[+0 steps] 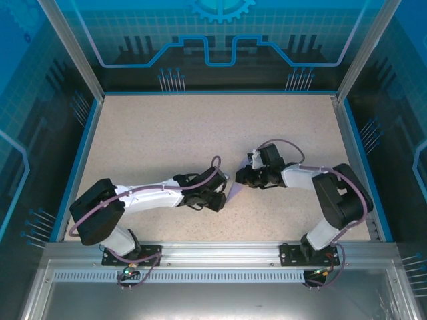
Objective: Fold a paper plane with a square sheet of paper (pick it up from the middle)
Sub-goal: Fold the wing for the fifth time at the center of the table.
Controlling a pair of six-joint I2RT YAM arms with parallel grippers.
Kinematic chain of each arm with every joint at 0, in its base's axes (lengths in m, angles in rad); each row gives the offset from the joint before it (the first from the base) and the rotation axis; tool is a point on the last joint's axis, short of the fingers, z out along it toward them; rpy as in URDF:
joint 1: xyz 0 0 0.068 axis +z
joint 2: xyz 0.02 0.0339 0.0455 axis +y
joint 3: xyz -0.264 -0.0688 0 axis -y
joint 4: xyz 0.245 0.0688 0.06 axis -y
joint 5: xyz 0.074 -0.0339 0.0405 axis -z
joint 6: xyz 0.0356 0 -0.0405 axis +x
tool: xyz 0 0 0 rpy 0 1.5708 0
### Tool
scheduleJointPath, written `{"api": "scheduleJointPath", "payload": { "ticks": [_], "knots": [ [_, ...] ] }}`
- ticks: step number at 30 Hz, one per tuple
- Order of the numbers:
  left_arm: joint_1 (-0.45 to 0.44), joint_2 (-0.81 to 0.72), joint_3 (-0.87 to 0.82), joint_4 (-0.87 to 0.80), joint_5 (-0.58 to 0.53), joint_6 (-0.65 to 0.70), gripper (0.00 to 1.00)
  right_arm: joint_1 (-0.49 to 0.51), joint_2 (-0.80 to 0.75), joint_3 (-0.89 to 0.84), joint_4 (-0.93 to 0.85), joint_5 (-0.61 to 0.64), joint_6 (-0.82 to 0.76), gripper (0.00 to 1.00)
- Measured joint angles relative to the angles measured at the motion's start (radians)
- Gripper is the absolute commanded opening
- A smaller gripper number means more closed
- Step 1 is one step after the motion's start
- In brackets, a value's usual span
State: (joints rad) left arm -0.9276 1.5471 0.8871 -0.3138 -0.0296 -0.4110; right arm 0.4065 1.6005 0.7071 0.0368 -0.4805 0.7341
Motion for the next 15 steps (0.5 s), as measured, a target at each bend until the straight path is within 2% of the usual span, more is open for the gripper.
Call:
{"api": "scheduleJointPath", "payload": {
  "ticks": [3, 7, 15],
  "knots": [
    [0.000, 0.008, 0.045, 0.000, 0.000, 0.020, 0.39, -0.038, -0.095, 0.002, -0.046, 0.006, -0.013, 0.36],
    [0.000, 0.049, 0.094, 0.002, 0.000, 0.040, 0.45, -0.115, -0.209, -0.001, -0.124, 0.010, -0.045, 0.41],
    [-0.001, 0.206, 0.189, 0.004, -0.014, 0.078, 0.47, -0.284, -0.355, -0.055, -0.252, 0.001, -0.107, 0.49]
  ]
}}
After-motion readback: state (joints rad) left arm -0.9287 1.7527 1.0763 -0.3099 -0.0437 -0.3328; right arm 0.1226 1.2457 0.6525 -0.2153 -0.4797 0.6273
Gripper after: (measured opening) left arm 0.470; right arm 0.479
